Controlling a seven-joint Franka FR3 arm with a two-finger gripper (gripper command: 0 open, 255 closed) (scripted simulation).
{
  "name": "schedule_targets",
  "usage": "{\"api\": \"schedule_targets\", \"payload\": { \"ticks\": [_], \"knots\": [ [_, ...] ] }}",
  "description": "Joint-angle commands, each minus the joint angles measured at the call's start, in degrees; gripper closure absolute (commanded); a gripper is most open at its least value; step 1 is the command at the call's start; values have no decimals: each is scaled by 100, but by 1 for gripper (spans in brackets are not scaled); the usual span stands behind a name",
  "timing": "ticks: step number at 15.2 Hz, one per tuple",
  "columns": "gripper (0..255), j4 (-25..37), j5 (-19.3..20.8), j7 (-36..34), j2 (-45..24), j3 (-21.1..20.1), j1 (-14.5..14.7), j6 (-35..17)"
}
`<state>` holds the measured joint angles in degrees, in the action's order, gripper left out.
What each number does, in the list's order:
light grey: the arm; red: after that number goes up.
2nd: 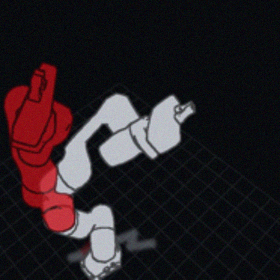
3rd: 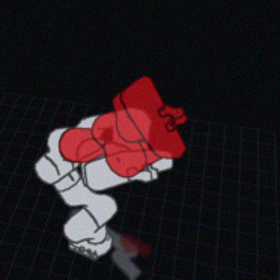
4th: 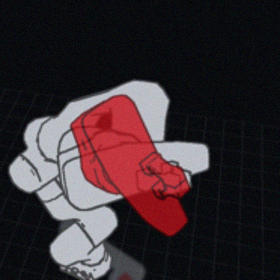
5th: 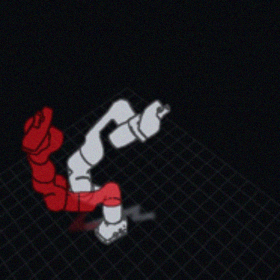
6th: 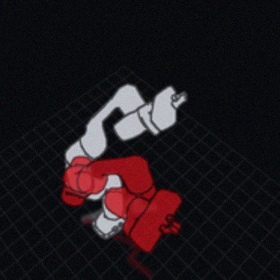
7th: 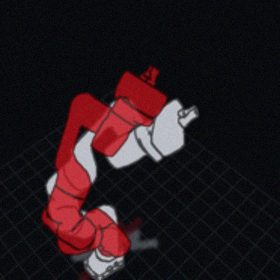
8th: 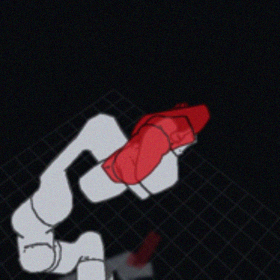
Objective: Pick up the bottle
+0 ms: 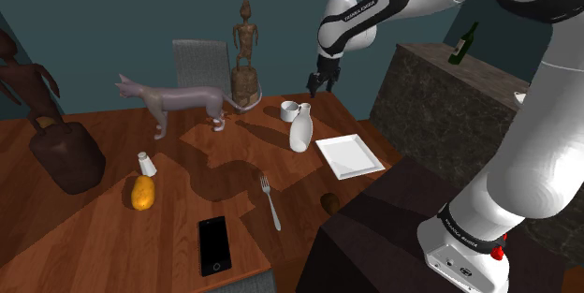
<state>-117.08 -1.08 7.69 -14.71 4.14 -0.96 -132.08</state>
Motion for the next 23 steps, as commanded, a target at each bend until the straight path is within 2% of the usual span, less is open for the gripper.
{"api": "schedule_targets", "payload": {
  "ticks": [1,8,18,19,23],
  "knots": [
    [0,382,-80,57,-484,-11,-39,-66],
    [0,1889,-284,184,-2115,-94,-196,-65],
    [0,1934,-314,208,-2533,-119,-214,-438],
    [255,1933,-314,208,-2534,-120,-215,-439],
    [255,1944,-315,209,-2540,-120,-216,-435]
  ]
}}
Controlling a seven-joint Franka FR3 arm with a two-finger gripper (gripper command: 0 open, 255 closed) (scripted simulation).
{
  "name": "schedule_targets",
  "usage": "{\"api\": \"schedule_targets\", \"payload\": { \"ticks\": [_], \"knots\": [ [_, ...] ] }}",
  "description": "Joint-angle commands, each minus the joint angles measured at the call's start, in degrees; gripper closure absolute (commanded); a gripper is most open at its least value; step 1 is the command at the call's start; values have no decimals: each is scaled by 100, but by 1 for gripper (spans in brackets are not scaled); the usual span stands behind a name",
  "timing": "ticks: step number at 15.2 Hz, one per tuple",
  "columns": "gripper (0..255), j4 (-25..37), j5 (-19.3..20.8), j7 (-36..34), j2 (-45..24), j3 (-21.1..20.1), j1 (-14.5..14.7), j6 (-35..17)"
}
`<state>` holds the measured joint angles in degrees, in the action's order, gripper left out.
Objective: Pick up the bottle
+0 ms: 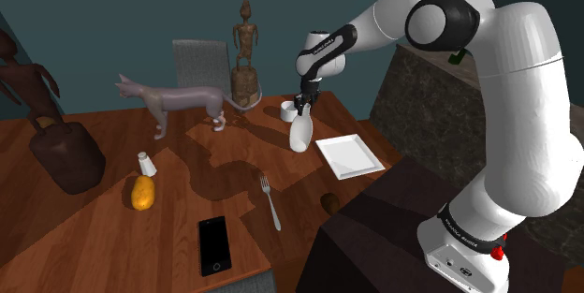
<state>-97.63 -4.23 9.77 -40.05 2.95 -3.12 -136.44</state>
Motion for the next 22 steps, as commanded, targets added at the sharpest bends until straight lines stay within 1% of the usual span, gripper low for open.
{"api": "schedule_targets", "payload": {
  "ticks": [1,5,20,22],
  "knots": [
    [255,-5,0,0,-5,-1,1,-2],
    [255,-11,0,0,1,0,1,-2],
    [255,-13,61,-48,774,45,31,770],
    [255,-11,61,-48,782,46,31,778]
  ]
}}
